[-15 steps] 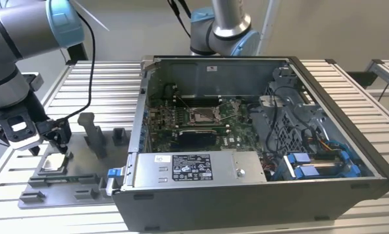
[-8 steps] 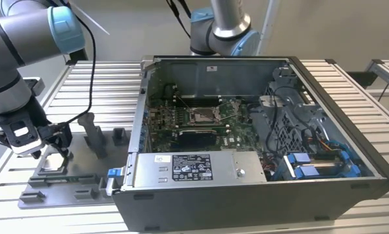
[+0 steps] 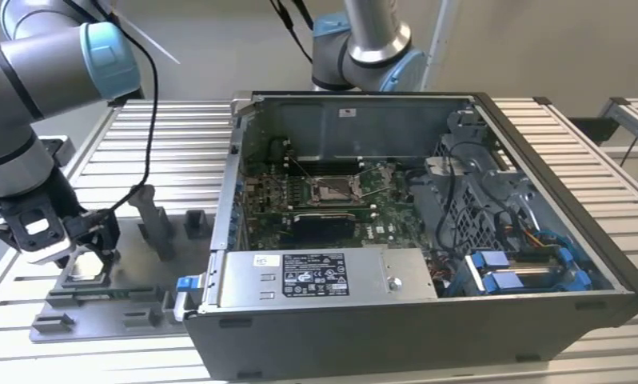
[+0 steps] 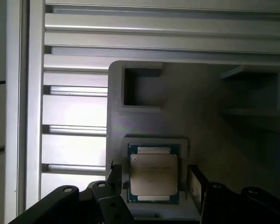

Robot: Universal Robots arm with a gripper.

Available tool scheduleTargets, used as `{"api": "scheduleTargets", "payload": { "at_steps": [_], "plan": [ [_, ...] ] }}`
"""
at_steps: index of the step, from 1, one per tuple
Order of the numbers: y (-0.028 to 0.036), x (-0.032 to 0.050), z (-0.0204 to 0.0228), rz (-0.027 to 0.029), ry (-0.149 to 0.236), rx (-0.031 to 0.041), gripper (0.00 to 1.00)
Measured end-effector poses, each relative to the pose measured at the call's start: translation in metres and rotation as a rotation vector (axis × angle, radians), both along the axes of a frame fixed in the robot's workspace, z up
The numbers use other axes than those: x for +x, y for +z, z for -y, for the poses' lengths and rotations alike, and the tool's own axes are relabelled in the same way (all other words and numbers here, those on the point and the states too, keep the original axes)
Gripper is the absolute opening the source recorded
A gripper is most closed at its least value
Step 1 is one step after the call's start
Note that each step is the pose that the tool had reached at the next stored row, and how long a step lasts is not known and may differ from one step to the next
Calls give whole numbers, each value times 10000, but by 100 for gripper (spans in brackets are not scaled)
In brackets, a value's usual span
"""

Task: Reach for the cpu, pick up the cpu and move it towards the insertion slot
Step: 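Pick up the cpu and move it towards the insertion slot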

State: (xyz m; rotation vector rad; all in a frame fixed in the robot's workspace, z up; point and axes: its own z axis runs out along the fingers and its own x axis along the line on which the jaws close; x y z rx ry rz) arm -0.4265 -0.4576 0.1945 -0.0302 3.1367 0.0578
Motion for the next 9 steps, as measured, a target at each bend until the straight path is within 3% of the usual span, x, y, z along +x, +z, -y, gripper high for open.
{"api": "scheduleTargets", "payload": {
  "at_steps": [9],
  "plan": [
    [-76,0,2,2,0,-1,100]
  ]
}}
